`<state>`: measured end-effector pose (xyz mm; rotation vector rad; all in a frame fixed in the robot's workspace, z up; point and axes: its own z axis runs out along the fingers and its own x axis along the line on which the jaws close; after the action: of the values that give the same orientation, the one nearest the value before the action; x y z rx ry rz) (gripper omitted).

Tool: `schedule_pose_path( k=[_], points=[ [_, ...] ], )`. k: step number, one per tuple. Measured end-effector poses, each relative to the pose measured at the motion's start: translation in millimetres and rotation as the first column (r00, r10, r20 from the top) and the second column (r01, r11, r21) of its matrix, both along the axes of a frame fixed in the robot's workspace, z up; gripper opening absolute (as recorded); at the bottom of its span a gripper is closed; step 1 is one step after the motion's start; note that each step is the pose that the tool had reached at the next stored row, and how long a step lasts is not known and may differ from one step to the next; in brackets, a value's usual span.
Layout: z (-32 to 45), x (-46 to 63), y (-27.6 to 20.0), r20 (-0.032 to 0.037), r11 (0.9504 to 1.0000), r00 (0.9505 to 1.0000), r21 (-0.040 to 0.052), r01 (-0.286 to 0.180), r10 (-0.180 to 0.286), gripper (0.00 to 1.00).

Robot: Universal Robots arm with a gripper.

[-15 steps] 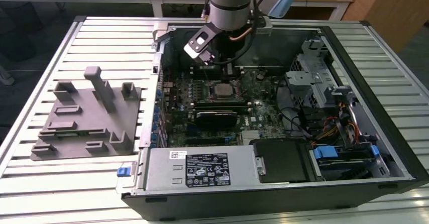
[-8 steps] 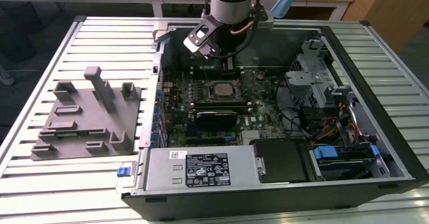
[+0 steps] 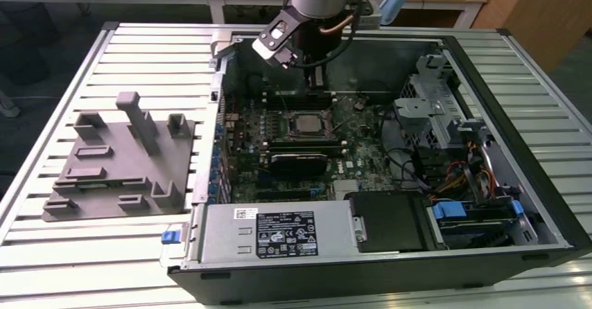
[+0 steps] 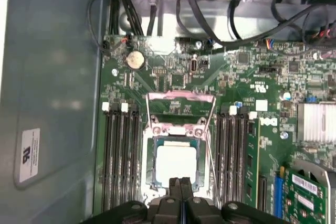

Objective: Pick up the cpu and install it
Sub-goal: 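Close the cpu cover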

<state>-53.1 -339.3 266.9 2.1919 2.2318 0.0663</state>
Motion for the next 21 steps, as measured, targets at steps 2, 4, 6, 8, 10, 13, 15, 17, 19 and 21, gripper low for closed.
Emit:
schedule_pose_path(
  k=[2,4,6,8,10,13,15,17,19,21],
  points=[
    [0.1,0.0,-1.0,-0.0002,1.0,1.0,-0.0001,0.0,0.0,0.11],
    [0.1,0.0,-2.6,-0.0002,1.0,1.0,-0.0001,0.0,0.0,0.11],
    [0.1,0.0,-4.7,-0.0003,1.0,1.0,-0.0002,0.0,0.0,0.11],
    [0.0,1.4,-5.4,-0.0017,1.0,1.0,0.0,0.0,0.0,0.11],
    [0.1,5.6,-5.4,-0.0053,1.0,1.0,-0.0002,0.0,0.0,0.11],
    [0.0,12.6,-5.6,-0.0119,1.0,0.9999,-0.0001,0.0,0.0,0.11],
    [-0.1,13.4,-7.3,-0.0121,1.0,0.9999,-0.0002,0.0,0.0,0.11],
    [-0.3,13.4,-11.4,-0.012,1.0,0.9999,-0.0001,0.0,0.0,0.11],
    [-0.4,13.5,-15.3,-0.0121,1.0,0.9999,-0.0002,0.0,0.0,0.11],
    [-0.6,13.8,-16.4,-0.0119,1.0,0.9999,0.0001,0.0,0.0,0.11]
  ],
)
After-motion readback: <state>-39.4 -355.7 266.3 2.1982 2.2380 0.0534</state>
